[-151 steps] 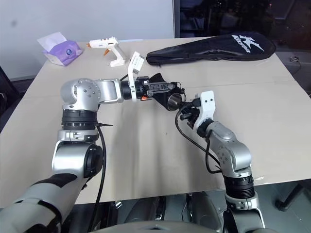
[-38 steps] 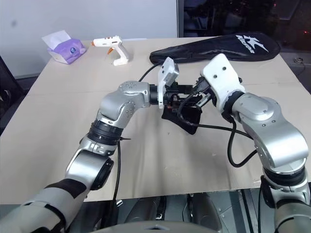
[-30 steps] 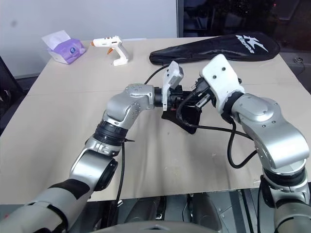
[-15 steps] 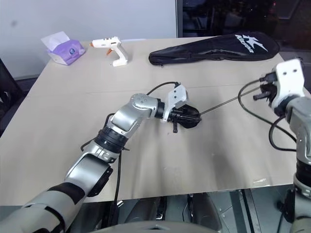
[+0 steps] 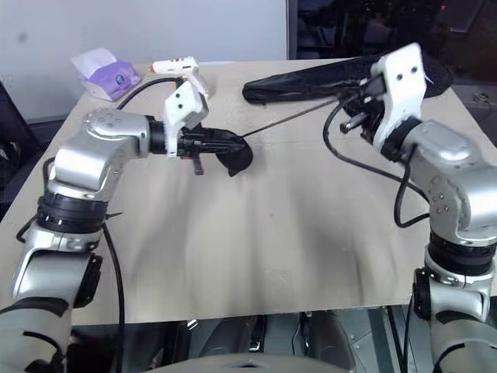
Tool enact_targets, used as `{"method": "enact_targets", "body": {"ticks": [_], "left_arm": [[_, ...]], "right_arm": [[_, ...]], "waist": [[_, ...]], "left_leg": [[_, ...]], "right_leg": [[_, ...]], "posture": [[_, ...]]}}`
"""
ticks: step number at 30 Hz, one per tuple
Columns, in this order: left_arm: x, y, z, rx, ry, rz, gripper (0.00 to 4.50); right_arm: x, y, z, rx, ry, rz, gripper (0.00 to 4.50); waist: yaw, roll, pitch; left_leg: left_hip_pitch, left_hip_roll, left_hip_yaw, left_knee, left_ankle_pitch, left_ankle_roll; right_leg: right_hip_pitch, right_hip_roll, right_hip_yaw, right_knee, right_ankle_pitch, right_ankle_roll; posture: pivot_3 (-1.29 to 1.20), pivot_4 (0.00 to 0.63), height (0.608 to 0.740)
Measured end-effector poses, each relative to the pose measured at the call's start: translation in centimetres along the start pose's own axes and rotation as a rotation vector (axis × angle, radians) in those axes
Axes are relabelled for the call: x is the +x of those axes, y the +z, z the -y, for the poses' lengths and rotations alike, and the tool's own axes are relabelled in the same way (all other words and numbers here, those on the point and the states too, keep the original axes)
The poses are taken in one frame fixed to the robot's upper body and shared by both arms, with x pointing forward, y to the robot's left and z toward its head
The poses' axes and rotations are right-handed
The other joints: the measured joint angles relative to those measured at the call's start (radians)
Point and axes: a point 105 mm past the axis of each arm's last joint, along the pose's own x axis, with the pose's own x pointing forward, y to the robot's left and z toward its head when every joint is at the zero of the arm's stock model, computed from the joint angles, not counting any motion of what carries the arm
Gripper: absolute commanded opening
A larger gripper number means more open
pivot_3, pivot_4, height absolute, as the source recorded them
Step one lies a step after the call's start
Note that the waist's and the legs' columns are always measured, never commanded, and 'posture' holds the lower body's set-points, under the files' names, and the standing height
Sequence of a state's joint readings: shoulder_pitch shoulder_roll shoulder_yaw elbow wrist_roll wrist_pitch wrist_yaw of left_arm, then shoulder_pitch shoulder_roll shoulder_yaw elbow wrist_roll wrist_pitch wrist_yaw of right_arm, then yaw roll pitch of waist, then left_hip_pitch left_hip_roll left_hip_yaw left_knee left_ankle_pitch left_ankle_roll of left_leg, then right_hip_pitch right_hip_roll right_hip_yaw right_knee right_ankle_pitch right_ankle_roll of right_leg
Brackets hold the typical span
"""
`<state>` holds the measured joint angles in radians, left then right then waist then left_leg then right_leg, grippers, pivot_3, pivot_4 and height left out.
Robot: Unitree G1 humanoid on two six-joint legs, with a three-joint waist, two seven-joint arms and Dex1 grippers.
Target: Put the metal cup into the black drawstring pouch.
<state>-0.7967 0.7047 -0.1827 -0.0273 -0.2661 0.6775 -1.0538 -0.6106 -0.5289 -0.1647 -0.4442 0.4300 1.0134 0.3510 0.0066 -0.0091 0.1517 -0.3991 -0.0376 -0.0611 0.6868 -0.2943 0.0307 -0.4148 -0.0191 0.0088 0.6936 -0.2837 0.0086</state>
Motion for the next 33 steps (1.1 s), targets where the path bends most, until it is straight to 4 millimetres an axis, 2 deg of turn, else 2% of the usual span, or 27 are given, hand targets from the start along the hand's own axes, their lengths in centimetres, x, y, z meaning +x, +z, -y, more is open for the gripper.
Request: {"method": "enact_targets", "body": {"ticks": [1, 4, 6, 7, 9, 11, 13, 14, 15, 17, 18, 21, 22, 23, 25, 27, 33], "left_arm": [[1.2, -0.7, 0.8, -0.017, -0.015, 0.001, 0.17], [6.4, -2.8, 3.3, -0.092, -0.016, 0.019, 0.17], [7.8, -3.0, 3.8, -0.118, -0.004, 0.031, 1.19], [8.2, -2.8, 4.1, -0.127, -0.007, 0.043, 1.49], [8.1, -2.9, 4.5, -0.157, -0.016, 0.069, 2.4], [7.5, -3.5, 4.7, -0.198, -0.012, 0.104, 3.18], [6.7, -3.9, 4.5, -0.239, 0.009, 0.129, 3.87], [5.7, -3.7, 4.0, -0.272, 0.046, 0.18, 3.88], [4.5, -3.6, 3.7, -0.281, 0.088, 0.236, 3.88], [1.6, -4.5, 2.5, -0.293, 0.194, 0.285, 3.88], [0.0, -5.1, 2.1, -0.298, 0.242, 0.29, 3.88], [-3.7, -7.0, 2.2, -0.351, 0.336, 0.307, 3.88], [-4.0, -7.3, 2.4, -0.361, 0.343, 0.309, 3.88], [-4.6, -7.8, 3.1, -0.385, 0.348, 0.316, 4.39], [-5.5, -8.9, 4.6, -0.422, 0.361, 0.303, 4.46], [-6.4, -10.4, 5.6, -0.455, 0.413, 0.256, 4.46], [-8.9, -12.6, 6.2, -0.508, 0.563, 0.207, 4.46]], "right_arm": [[0.0, -1.4, 0.6, 0.017, -0.022, -0.032, 0.0], [-0.4, -6.3, 3.0, 0.02, -0.135, -0.15, 0.0], [-0.8, -7.9, 3.8, 0.018, -0.17, -0.188, 0.0], [-1.3, -8.4, 4.2, 0.0, -0.186, -0.204, 0.32], [-2.9, -9.5, 5.6, -0.05, -0.238, -0.252, 0.99], [-4.6, -10.1, 5.9, -0.068, -0.255, -0.278, 1.78], [-5.8, -10.8, 5.1, -0.072, -0.231, -0.297, 2.52], [-7.1, -11.4, 3.9, -0.063, -0.196, -0.306, 2.76], [-8.2, -11.6, 2.9, -0.059, -0.172, -0.301, 3.19], [-10.3, -12.5, 1.1, -0.041, -0.129, -0.316, 4.19], [-11.4, -12.9, 0.3, -0.043, -0.114, -0.319, 4.43], [-13.9, -12.4, -1.9, -0.04, -0.081, -0.259, 4.43], [-14.2, -12.2, -2.0, -0.032, -0.078, -0.246, 4.43], [-14.8, -12.0, -2.2, -0.025, -0.076, -0.223, 4.5], [-15.9, -11.9, -2.3, -0.056, -0.08, -0.213, 4.5], [-16.7, -11.8, -2.1, -0.061, -0.114, -0.195, 4.5], [-16.5, -11.0, -1.5, -0.062, -0.119, -0.123, 4.5]], "waist": [[0.008, 0.0, 0.0], [0.015, -0.001, 0.001], [0.007, -0.001, 0.001], [0.005, -0.001, 0.001], [-0.01, 0.0, 0.0], [-0.024, 0.0, 0.0], [-0.03, 0.0, 0.0], [-0.028, 0.001, 0.0], [-0.025, 0.001, 0.0], [-0.024, 0.001, 0.0], [-0.022, 0.001, 0.0], [-0.018, 0.001, -0.001], [-0.017, 0.0, 0.0], [-0.015, 0.0, 0.0], [-0.014, 0.0, 0.0], [-0.012, 0.0, 0.0], [-0.009, 0.0, -0.001]], "left_leg": [[0.0, -0.001, 0.0, 0.0, 0.0, 0.0], [0.0, -0.002, 0.0, 0.003, 0.0, 0.0], [0.0, -0.002, 0.0, 0.003, 0.0, 0.0], [0.0, -0.002, 0.001, 0.003, 0.0, 0.0], [0.002, -0.001, 0.002, 0.0, 0.0, 0.0], [0.003, 0.002, 0.003, -0.001, 0.0, 0.0], [0.003, 0.003, 0.003, -0.001, 0.0, 0.0], [0.003, 0.003, 0.002, -0.001, 0.0, 0.0], [0.003, 0.003, 0.002, -0.002, 0.0, 0.0], [0.003, 0.004, 0.003, -0.002, 0.0, 0.0], [0.004, 0.004, 0.003, -0.002, 0.0, 0.0], [0.008, 0.003, 0.003, 0.0, -0.001, 0.002], [0.01, 0.003, 0.003, 0.0, -0.002, 0.003], [0.014, 0.002, 0.003, 0.0, -0.003, 0.004], [0.021, 0.003, 0.003, -0.003, -0.004, 0.006], [0.021, 0.003, 0.002, -0.003, -0.004, 0.005], [0.021, 0.003, 0.002, -0.003, -0.004, 0.005]], "right_leg": [[0.0, 0.0, 0.001, 0.0, 0.0, 0.0], [0.0, 0.0, 0.002, 0.003, 0.0, 0.001], [0.0, 0.0, 0.003, 0.004, 0.0, 0.001], [0.0, 0.001, 0.003, 0.004, 0.0, 0.001], [0.0, 0.002, 0.005, 0.004, 0.0, 0.001], [0.0, 0.003, 0.005, 0.003, 0.0, 0.001], [0.0, 0.004, 0.006, 0.004, 0.0, 0.001], [0.0, 0.004, 0.006, 0.004, 0.0, 0.001], [0.0, 0.004, 0.005, 0.004, 0.0, 0.001], [0.0, 0.004, 0.005, 0.003, 0.0, 0.001], [0.001, 0.004, 0.006, 0.003, 0.0, 0.001], [0.006, 0.002, 0.006, 0.001, 0.001, 0.002], [0.008, 0.002, 0.006, 0.001, 0.001, 0.003], [0.012, 0.002, 0.006, 0.0, 0.001, 0.003], [0.02, 0.001, 0.006, -0.002, 0.0, 0.003], [0.019, 0.002, 0.005, -0.002, 0.0, 0.003], [0.019, 0.002, 0.005, -0.002, 0.0, 0.002]], "posture": [[0.0, 0.15, 0.74], [0.0, 0.15, 0.74], [0.0, 0.15, 0.74], [0.0, 0.15, 0.74], [0.0, 0.15, 0.74], [0.0, 0.15, 0.74], [0.0, 0.15, 0.74], [0.0, 0.15, 0.74], [0.0, 0.15, 0.74], [0.0, 0.15, 0.74], [0.0, 0.15, 0.74], [0.0, 0.15, 0.74], [0.0, 0.15, 0.74], [0.0, 0.15, 0.74], [0.0, 0.15, 0.74], [0.0, 0.15, 0.74], [0.0, 0.15, 0.74]]}}
